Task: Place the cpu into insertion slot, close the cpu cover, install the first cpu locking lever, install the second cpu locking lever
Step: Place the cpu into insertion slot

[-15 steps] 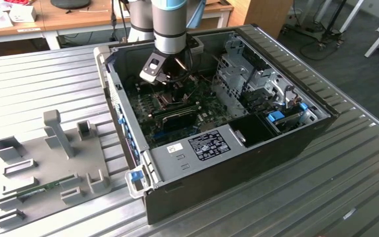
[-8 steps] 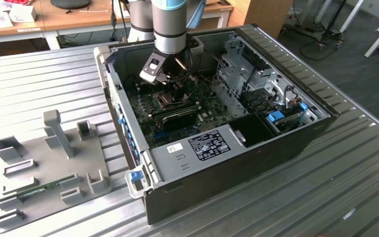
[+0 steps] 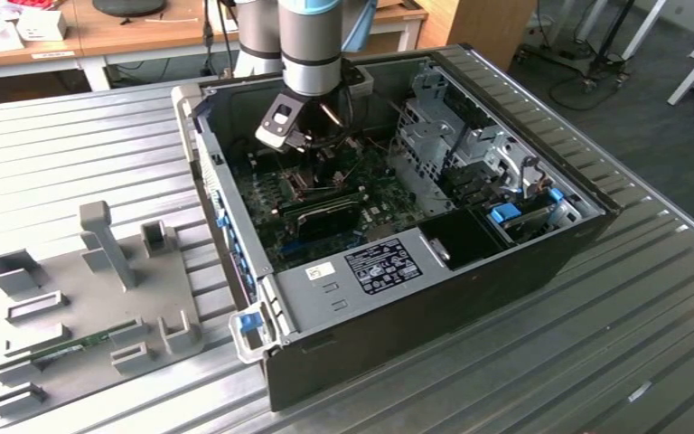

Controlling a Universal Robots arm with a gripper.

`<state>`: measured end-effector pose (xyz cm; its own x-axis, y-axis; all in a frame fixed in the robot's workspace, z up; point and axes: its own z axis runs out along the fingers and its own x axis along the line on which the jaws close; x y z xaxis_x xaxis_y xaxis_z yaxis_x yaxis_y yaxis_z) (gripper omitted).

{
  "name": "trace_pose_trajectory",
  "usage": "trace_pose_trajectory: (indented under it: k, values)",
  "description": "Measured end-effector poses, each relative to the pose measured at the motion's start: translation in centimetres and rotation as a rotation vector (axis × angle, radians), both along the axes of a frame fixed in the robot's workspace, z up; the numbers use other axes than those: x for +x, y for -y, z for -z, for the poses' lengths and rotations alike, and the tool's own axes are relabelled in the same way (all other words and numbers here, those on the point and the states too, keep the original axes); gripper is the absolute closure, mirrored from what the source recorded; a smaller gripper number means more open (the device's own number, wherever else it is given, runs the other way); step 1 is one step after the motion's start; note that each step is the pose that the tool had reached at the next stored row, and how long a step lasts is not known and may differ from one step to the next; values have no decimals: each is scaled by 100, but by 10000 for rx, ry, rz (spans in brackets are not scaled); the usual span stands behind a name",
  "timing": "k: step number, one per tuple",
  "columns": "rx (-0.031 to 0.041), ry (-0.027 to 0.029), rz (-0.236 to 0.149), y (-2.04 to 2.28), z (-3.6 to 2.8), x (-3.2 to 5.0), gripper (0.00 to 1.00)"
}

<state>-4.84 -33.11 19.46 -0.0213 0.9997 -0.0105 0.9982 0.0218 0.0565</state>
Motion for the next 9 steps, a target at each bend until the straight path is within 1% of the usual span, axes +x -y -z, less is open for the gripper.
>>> trace_pose_trajectory:
  k: [5, 9]
  values:
    - [-6, -3, 0, 1, -1, 0, 43]
    - [-31, -2, 0, 1, 3, 0, 43]
